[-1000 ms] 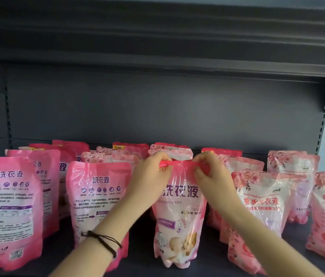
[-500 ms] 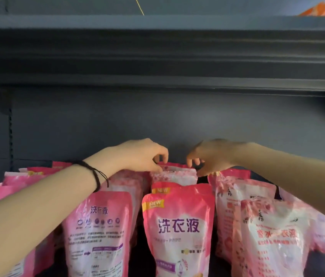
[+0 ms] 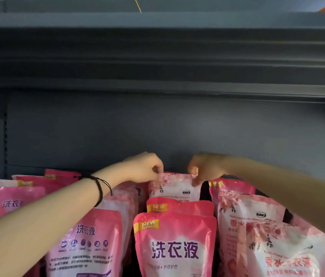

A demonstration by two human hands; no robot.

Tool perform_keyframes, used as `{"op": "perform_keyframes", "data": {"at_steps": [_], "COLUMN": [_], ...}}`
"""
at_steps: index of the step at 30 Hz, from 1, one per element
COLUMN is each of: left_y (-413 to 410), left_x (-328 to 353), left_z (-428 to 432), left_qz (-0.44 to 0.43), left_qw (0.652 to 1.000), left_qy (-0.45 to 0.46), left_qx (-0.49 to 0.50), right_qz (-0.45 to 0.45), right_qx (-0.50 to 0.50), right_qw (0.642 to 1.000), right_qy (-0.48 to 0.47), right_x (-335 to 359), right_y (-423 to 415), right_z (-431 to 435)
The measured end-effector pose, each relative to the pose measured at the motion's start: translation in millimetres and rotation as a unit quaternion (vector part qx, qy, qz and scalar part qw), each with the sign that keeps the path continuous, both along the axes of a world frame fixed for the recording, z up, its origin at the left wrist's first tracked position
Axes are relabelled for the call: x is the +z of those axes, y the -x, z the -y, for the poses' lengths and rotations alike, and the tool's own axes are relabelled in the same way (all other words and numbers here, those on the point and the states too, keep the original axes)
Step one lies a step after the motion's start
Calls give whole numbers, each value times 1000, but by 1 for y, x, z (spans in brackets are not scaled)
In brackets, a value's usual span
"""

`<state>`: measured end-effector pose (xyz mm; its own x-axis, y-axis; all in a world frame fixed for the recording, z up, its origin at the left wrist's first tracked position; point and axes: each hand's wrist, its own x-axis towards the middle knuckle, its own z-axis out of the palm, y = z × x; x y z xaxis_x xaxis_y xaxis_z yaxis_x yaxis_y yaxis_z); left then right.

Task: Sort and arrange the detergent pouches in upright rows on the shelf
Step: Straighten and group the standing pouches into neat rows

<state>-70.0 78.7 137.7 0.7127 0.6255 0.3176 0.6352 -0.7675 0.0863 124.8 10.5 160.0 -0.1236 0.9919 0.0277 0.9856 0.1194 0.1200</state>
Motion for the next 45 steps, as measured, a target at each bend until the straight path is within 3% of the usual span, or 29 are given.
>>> {"op": "perform_keyframes", "data": {"at_steps": [3, 6, 9, 12, 16, 24, 30, 39, 45], "left_y": [9, 8, -3, -17, -37, -57, -81, -168, -222], "left_x": [19, 38, 51, 49, 44, 66, 65, 31, -21], "left_z": [3, 17, 32, 43, 67, 137, 198, 277, 306], "left_qz": [212, 433, 563, 564, 581, 638, 639, 677, 685], "left_qw": [973, 874, 772, 756, 718, 675, 670, 628, 615], "left_qy": [88, 201, 263, 298, 328, 273, 273, 298, 323], "left_qx": [-26, -85, -134, -147, -197, -252, -260, -242, -218], "right_qz": [-198, -457, -584, -633, -649, -745, -764, -734, -692], "right_qx": [4, 42, 80, 92, 74, 132, 156, 164, 83], "right_qw": [978, 878, 780, 717, 685, 588, 580, 623, 681], "right_qy": [-68, -133, -211, -276, -323, -286, -236, -218, -224], "right_x": [22, 40, 51, 58, 61, 75, 75, 50, -38], "right_y": [-10, -9, 1, 9, 9, -8, -44, -126, -177], "right_z": [11, 26, 38, 52, 78, 138, 189, 265, 305]}}
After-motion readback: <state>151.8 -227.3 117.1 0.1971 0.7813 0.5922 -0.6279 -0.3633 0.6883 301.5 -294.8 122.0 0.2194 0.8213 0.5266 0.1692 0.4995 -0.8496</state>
